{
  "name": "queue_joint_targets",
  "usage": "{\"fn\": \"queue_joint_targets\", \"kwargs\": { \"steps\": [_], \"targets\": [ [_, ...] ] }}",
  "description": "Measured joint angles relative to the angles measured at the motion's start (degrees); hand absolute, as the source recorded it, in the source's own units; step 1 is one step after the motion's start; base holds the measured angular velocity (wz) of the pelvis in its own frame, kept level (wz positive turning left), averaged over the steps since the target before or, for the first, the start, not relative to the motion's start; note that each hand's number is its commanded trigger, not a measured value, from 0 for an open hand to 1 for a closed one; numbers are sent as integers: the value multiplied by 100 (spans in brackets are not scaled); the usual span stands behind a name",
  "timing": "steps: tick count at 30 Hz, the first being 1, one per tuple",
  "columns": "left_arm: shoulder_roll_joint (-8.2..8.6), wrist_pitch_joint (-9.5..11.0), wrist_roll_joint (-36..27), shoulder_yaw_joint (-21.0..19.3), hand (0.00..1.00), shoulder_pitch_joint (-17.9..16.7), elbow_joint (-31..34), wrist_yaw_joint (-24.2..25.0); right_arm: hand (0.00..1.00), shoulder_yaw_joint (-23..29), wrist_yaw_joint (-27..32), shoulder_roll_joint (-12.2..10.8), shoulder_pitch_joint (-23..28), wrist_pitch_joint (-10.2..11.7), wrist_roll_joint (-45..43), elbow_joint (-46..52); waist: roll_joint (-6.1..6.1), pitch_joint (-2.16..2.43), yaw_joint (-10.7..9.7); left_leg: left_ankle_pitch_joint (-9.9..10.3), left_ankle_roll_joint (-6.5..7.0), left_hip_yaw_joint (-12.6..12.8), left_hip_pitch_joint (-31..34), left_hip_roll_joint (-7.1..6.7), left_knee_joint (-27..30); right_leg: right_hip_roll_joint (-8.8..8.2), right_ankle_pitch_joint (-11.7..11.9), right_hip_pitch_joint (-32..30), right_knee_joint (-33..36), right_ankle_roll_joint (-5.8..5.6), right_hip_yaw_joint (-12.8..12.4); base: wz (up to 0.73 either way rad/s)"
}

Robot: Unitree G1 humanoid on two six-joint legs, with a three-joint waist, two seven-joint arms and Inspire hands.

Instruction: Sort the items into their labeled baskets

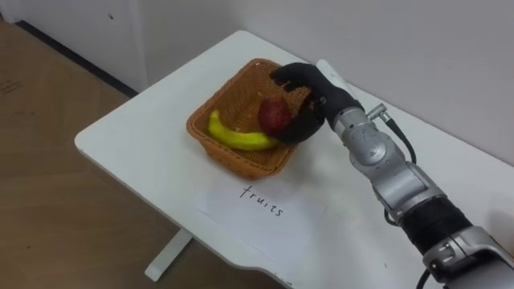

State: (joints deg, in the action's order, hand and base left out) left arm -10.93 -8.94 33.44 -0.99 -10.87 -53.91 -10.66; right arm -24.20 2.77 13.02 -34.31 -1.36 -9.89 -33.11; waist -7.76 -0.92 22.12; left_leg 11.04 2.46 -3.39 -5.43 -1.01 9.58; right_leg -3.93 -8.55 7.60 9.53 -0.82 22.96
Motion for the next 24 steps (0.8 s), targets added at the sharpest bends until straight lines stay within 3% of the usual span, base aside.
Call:
{"fn": "queue_joint_targets", "kwargs": {
  "steps": [24],
  "targets": [
    [0, 0, 0, 1, 0, -4, 0, 8, 0, 0, -2, -3, 0, 0, 2, 0, -1, 1, 2, 0, 0, -25, -11, -6, 3, -3, 0, 24, -1, 0, 6, 0]
  ]
}}
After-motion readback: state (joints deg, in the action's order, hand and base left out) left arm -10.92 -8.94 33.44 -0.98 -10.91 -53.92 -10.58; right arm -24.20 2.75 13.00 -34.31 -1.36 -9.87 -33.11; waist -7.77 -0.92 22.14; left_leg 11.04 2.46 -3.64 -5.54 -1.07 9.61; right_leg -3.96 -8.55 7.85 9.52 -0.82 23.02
